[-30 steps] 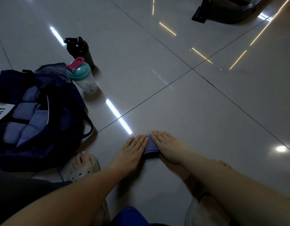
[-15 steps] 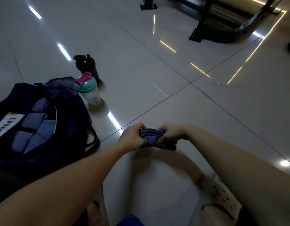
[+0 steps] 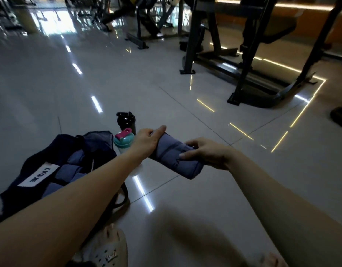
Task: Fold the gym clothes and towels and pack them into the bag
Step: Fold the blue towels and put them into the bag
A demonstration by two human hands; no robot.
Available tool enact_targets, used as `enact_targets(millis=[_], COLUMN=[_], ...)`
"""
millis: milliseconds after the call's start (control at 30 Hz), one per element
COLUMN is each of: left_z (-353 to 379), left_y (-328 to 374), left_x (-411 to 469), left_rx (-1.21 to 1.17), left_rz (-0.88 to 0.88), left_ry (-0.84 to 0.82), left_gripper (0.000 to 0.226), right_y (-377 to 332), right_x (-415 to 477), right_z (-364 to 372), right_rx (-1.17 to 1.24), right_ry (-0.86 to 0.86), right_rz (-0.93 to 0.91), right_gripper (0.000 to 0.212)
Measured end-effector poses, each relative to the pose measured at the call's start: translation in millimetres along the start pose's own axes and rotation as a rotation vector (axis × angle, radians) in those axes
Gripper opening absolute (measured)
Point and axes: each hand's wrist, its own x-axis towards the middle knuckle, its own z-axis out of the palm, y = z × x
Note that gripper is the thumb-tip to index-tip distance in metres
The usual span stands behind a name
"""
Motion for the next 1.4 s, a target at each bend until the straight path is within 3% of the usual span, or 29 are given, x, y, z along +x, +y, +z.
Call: enact_targets(millis=[200,400,533,667,833,1000,1100,1267,1400], left_z=[-70.8,-144.5,-173.4,-187.3,-219.8,-255.8,-274.0,-281.9,-273.7], left_y=[64.9,118.8,130.7,129.7,110.3,47.6,2.4,-76.4,-131.3], left_x=[7.0,-3.1,-12.3,-12.7,-4.5,8.9,21.5,56.7,70.4], left_rx=[0.220,0.280,0.397,0.485,0.569,0.389,0.269,0.054,0.014], left_rz=[0.167,0.209,0.270,0.314,0.122,-0.055,-0.152,-0.343,-0.437], left_ry=[0.095,0.052,-0.053,-0.071,-0.020,-0.033,-0.144,-0.125,-0.195], left_gripper=[0.068,0.060,0.059,0.059,0.058,0.048,0.040,0.062,0.032], right_y=[-64.3,-129.6,-155.0,-165.3,-182.3,-168.9,-145.2,-107.0,-88.3], right_x=[-5.5,-7.4,0.0,27.2,72.6,130.3,167.4,223.7,269.9], right_z=[14.7,50.3,85.8,112.1,128.7,163.9,188.5,231.9,260.4], right_rx=[0.135,0.105,-0.088,0.004,0.033,0.038,0.067,0.277,0.268], right_ry=[-0.051,-0.152,-0.065,0.020,-0.045,-0.004,0.052,0.240,0.282], right_rz=[-0.103,-0.190,-0.269,-0.291,-0.240,-0.176,-0.125,-0.060,0.027], right_gripper=[0.038,0.036,0.032,0.041,0.024,0.021,0.024,0.023,0.023])
